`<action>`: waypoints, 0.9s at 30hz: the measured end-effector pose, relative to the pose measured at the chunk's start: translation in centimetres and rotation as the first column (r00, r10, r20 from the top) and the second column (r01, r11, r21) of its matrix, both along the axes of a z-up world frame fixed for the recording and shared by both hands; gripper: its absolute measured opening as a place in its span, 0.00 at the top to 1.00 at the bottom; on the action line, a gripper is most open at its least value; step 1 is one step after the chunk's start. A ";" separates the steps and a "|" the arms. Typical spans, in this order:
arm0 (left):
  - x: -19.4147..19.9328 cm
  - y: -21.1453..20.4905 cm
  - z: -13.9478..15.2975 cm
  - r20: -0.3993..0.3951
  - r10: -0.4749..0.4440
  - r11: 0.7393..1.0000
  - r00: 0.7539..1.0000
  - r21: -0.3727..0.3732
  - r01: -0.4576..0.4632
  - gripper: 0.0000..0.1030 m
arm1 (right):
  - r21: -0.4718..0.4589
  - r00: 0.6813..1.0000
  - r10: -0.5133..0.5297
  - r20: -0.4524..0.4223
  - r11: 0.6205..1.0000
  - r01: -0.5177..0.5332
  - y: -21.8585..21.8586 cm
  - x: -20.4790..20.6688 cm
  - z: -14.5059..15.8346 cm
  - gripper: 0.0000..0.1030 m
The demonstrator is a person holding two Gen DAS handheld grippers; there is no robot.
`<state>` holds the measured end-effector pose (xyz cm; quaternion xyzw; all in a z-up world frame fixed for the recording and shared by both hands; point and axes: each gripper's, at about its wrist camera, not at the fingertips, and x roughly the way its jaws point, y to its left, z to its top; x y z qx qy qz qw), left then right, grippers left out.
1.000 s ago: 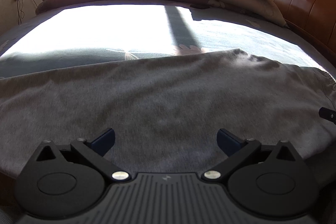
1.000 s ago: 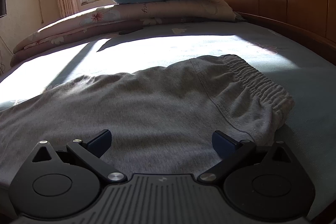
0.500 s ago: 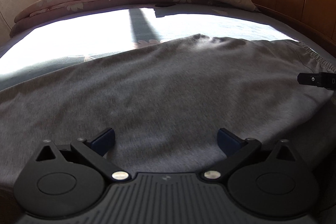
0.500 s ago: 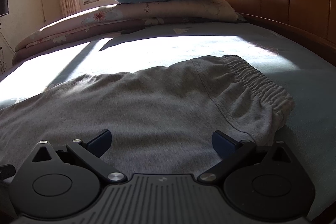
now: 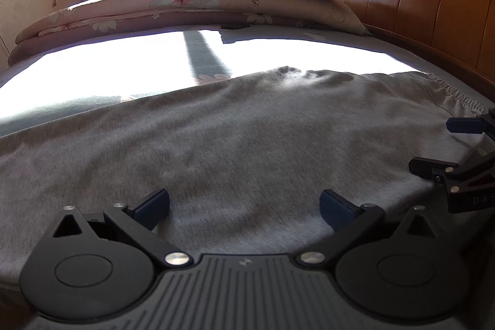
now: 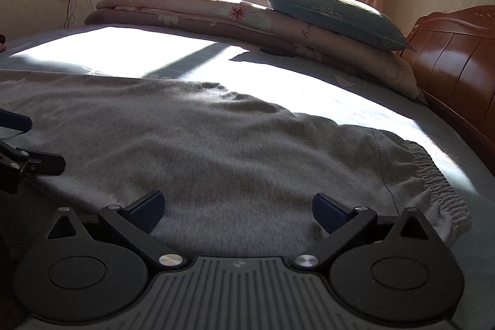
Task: Fold clothes
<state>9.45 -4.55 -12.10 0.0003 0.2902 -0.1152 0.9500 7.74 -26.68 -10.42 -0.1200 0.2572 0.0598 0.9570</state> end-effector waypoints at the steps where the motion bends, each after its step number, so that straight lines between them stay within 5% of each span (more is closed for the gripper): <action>1: -0.1 0.5 0.2 0.010 -0.002 0.999 1.000 -0.036 0.002 0.01 | 0.004 1.000 -0.005 0.005 1.000 0.005 0.0 -0.1 0.1 0.00; 6: 0.1 1.3 0.3 0.020 0.004 0.997 1.000 -0.071 -0.002 0.01 | 0.123 1.000 0.001 0.012 0.992 -0.002 -0.7 -1.3 0.8 0.00; 12: 0.1 1.6 0.5 0.021 0.000 0.995 1.000 -0.103 0.002 0.01 | 0.066 0.999 0.010 -0.047 0.998 -0.007 1.2 -0.5 -0.2 0.00; 15: -0.2 2.0 1.1 0.050 0.018 0.992 0.999 -0.129 -0.011 0.01 | 0.186 0.998 -0.025 -0.054 0.982 0.034 0.3 -0.2 1.1 0.00; 19: -0.2 2.5 1.4 0.052 0.031 0.988 0.998 -0.156 -0.023 0.01 | 0.268 0.997 -0.024 -0.078 0.962 0.044 0.5 1.9 2.4 0.00; 23: 0.4 2.7 1.2 0.010 0.063 0.987 0.998 -0.148 -0.061 0.01 | 0.337 0.981 -0.023 -0.194 0.937 0.089 0.6 5.5 1.3 0.00; 27: 0.6 3.5 1.1 -0.018 0.098 0.981 0.995 -0.167 -0.099 0.01 | 0.307 0.977 -0.060 -0.202 0.944 0.122 0.6 6.3 1.6 0.00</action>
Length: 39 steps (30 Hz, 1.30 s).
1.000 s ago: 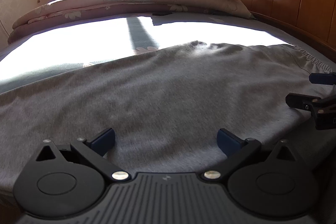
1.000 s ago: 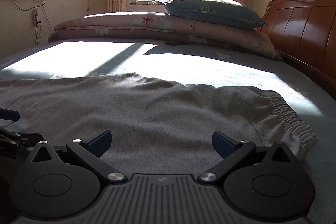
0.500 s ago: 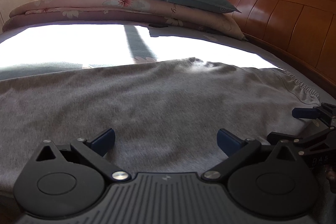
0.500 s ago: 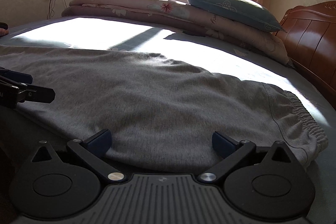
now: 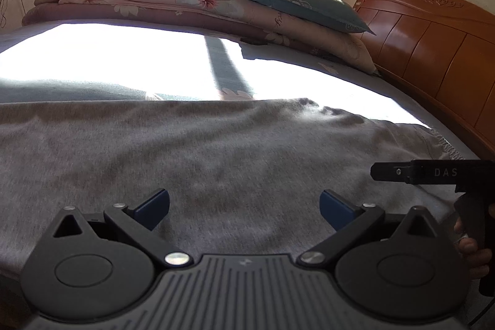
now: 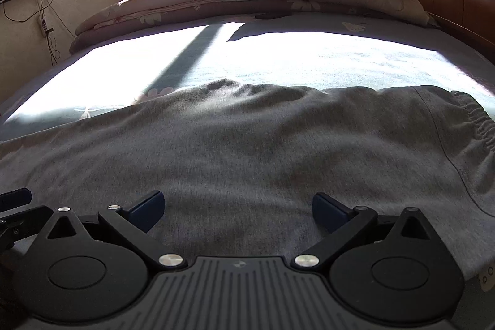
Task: Fold clothes
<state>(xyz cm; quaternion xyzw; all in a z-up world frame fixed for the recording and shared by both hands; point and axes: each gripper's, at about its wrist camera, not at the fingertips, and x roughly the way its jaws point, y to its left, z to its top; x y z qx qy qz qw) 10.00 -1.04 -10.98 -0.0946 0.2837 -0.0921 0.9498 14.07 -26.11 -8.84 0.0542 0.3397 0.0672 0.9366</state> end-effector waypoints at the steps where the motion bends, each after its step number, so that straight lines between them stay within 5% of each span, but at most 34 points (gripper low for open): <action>1: 0.0 0.2 0.1 -0.006 0.018 1.000 1.000 0.006 -0.018 0.01 | 0.013 1.000 -0.008 0.013 1.000 0.008 0.0 -0.2 0.5 0.00; 11: 0.1 1.8 0.2 -0.023 0.077 0.997 0.997 0.007 -0.077 0.01 | -0.086 0.999 0.011 -0.046 0.996 -0.015 2.6 2.7 -0.8 0.00; 15: 0.0 2.2 0.5 -0.010 0.106 0.994 0.994 0.011 -0.106 0.01 | 0.012 1.000 -0.005 -0.003 1.000 0.005 2.5 1.7 1.3 0.00; 23: 0.2 3.2 0.3 -0.040 0.129 0.992 0.991 0.004 -0.129 0.01 | -0.152 0.999 0.050 -0.014 0.987 -0.051 5.5 1.0 -1.4 0.00; 26: 0.7 4.1 -0.1 -0.093 0.126 0.989 0.988 -0.072 -0.133 0.01 | -0.134 0.999 0.041 -0.006 0.990 -0.041 5.3 1.0 -1.6 0.00; 35: 0.8 4.5 -0.4 -0.080 0.136 0.983 0.988 -0.110 -0.144 0.01 | -0.118 0.992 0.094 -0.081 0.988 -0.103 4.3 1.3 -0.1 0.00; 39: 0.8 4.3 -0.6 -0.064 0.147 0.983 0.987 -0.104 -0.153 0.01 | -0.064 0.996 0.093 -0.006 0.994 -0.093 2.9 -1.5 1.7 0.00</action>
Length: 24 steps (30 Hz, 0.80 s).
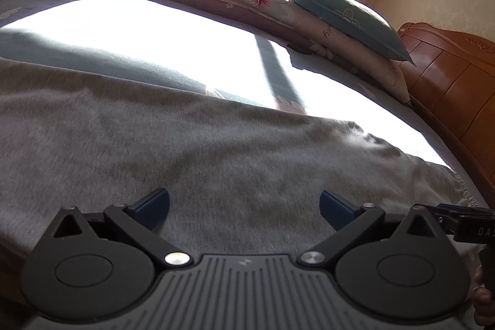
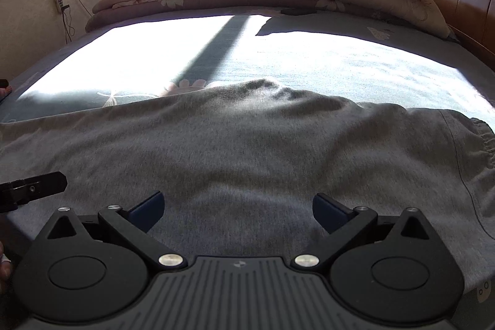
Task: Fold clothes
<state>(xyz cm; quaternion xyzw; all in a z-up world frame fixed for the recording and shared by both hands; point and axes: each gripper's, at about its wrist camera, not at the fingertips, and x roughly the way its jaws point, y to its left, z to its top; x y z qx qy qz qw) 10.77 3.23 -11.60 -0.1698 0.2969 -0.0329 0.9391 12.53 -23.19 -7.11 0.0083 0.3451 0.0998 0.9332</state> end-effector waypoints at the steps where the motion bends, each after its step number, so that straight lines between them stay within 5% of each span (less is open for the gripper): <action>1: 0.0 0.0 -0.1 0.004 0.005 1.000 1.000 0.000 -0.005 0.01 | -0.011 1.000 -0.005 0.016 1.000 0.005 -0.3 -0.7 0.1 0.00; 7: -0.2 -0.8 -0.4 0.030 0.002 0.998 1.000 0.064 -0.004 0.01 | -0.138 1.000 -0.004 0.017 0.990 0.007 -0.8 -2.4 -3.0 0.00; 15: -0.5 -3.9 -0.6 -0.004 -0.054 0.951 0.999 0.306 0.052 0.01 | -0.116 0.996 -0.015 0.093 0.993 0.026 -1.1 -3.4 -3.7 0.00; 19: -0.2 -2.5 1.6 -0.032 -0.088 0.986 0.996 0.139 0.092 0.01 | -0.110 0.993 -0.011 0.119 0.994 0.024 -1.1 -3.7 -3.9 0.00; 24: 3.3 -0.5 4.9 -0.012 -0.101 0.992 0.995 0.070 0.102 0.01 | -0.121 0.992 -0.005 0.123 0.992 0.020 -1.0 -3.7 -4.0 0.00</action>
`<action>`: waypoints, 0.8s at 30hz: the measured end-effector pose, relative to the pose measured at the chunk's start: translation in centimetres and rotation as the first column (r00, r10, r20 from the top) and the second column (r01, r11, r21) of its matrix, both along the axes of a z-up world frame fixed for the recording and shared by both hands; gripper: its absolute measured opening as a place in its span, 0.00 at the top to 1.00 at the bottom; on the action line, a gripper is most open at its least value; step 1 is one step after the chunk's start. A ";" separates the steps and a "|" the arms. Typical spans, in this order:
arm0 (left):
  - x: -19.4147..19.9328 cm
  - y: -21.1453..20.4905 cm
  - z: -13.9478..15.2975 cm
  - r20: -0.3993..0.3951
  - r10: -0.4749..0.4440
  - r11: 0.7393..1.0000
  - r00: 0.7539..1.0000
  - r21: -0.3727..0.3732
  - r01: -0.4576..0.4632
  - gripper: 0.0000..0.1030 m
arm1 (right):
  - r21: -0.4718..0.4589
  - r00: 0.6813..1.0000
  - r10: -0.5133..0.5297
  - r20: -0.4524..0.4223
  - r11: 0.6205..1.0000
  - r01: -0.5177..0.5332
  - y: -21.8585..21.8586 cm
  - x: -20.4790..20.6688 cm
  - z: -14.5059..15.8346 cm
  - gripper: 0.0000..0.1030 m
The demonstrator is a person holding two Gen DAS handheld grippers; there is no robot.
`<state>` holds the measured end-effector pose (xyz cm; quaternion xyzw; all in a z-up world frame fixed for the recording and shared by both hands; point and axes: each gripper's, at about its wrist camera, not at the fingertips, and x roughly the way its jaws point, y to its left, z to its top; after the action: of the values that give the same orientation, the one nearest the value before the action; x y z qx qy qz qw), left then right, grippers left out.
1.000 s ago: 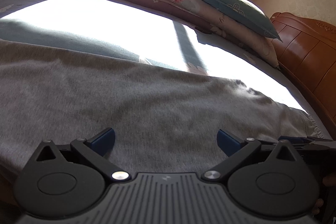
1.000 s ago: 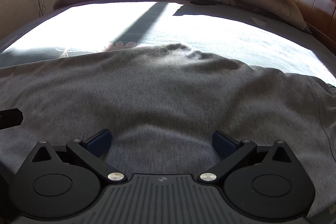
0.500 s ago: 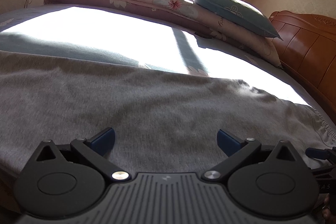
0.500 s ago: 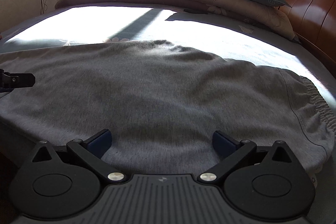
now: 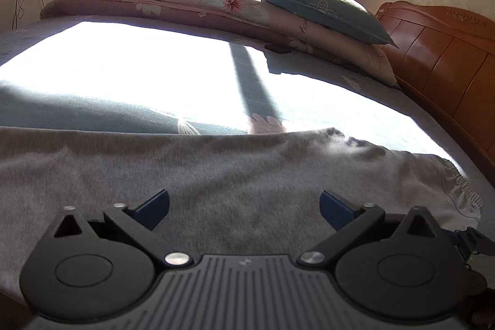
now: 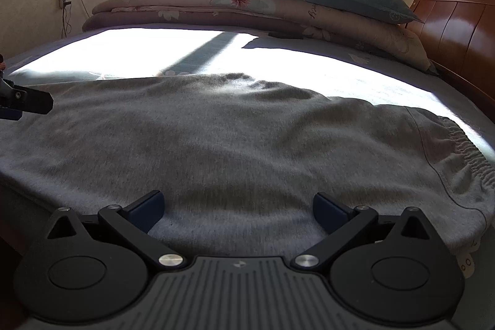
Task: Fold clothes
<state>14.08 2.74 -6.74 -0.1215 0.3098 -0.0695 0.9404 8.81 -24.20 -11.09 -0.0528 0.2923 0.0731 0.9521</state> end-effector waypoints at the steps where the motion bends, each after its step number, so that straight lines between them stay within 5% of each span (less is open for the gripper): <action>1: 1.3 0.4 0.1 -0.024 -0.010 0.999 1.000 -0.031 0.009 0.01 | 0.001 1.000 0.001 0.000 1.000 -0.001 0.0 0.0 0.0 0.00; 7: 6.8 1.8 -3.2 -0.187 -0.024 0.980 0.982 -0.198 -0.014 0.01 | 0.005 1.000 0.010 -0.009 1.000 -0.010 -0.2 0.0 0.1 0.00; 14: 7.5 3.4 -0.5 -0.151 -0.015 0.978 0.988 -0.206 -0.017 0.01 | 0.016 1.000 0.010 -0.017 1.000 -0.010 -0.3 -0.1 0.2 0.00; 24: 11.7 7.1 -2.4 -0.237 0.057 0.953 0.970 -0.276 -0.124 0.01 | 0.008 1.000 -0.012 -0.020 1.000 0.012 0.0 0.0 0.3 0.00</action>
<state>25.77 9.82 -9.09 -0.2788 0.3955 -0.0562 0.8733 8.79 -24.16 -10.79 -0.0462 0.3019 0.0691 0.9497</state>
